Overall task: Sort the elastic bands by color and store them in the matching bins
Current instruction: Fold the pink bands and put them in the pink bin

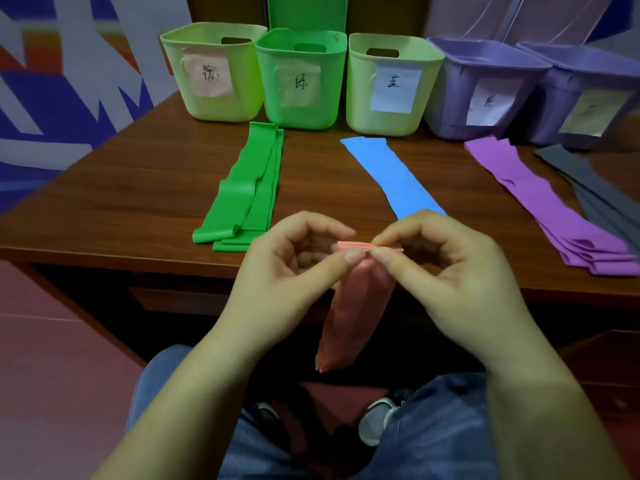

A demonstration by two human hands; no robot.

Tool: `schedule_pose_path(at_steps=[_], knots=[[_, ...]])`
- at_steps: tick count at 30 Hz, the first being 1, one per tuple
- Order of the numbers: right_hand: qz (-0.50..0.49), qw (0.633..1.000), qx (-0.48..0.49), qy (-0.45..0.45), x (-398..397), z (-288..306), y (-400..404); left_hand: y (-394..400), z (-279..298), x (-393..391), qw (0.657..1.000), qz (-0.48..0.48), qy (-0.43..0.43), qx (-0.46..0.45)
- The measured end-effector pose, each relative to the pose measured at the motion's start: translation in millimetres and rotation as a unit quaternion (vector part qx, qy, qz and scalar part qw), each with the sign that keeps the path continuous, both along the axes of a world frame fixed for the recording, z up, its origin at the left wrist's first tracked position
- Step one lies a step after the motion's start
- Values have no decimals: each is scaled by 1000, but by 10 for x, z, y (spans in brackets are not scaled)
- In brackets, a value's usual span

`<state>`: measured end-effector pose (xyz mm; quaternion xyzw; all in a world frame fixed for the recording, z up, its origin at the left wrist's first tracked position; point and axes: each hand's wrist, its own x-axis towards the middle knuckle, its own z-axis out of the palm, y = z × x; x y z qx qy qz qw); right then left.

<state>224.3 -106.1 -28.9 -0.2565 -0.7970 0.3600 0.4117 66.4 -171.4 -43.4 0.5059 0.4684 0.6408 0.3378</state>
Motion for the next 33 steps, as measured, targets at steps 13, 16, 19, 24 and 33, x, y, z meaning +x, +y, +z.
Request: schedule_pose_path(at_steps=[13,16,19,24,33], knots=[[-12,998,-52,38,-30,-12,28,85,54,-10,1000,4,-21,-20],[-15,996,-66,61,-73,-28,35,93,22,-41,999,0,-28,-24],[-25,994,-73,74,-117,-59,65,96,16,-65,999,1,-28,-25],[-22,990,-122,64,-160,-83,117,114,51,-100,999,13,-20,-26],[-36,991,-114,66,-170,-36,134,145,128,-105,999,20,-18,-29]])
